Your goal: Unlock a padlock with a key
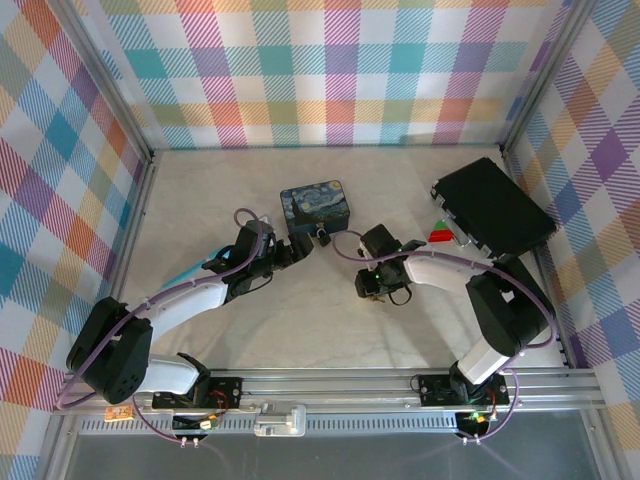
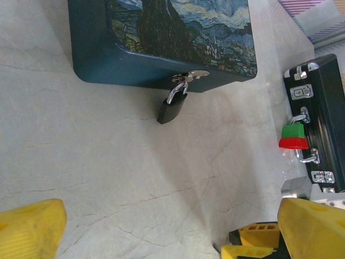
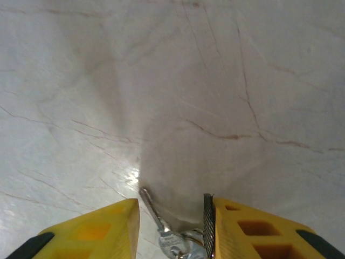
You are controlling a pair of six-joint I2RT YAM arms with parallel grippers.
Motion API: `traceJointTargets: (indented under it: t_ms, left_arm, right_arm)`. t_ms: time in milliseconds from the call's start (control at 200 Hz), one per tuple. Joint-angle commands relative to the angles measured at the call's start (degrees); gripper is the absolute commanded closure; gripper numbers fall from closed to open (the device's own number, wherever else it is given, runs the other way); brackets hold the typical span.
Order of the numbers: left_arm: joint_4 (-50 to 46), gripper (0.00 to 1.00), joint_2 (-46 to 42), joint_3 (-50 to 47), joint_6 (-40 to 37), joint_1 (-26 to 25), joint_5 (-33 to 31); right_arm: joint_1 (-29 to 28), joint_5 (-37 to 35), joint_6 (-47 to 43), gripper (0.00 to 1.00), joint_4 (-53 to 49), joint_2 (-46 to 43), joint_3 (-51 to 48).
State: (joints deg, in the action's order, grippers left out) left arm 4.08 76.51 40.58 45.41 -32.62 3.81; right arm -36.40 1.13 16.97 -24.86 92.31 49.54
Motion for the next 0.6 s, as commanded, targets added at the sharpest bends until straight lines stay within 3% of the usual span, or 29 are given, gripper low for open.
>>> traceJointTargets:
  t_ms: [0, 285, 595]
  left_arm:
    - [-1.2, 0.0, -0.1, 2.2, -0.6, -0.8, -0.4]
    - [-1.6, 0.0, -0.5, 2.0, -0.7, -0.9, -0.6]
    - [-1.8, 0.0, -0.3, 2.4, -0.5, -1.0, 0.3]
  right_arm:
    - [-0.6, -0.1, 0.4, 0.6, -0.9, -1.5, -1.7]
    - [-1.3, -0.5, 2.0, 0.52, -3.0, -5.1, -4.3]
    - [-2.3, 0.1, 3.7, 0.56, -1.8, -3.5, -5.7]
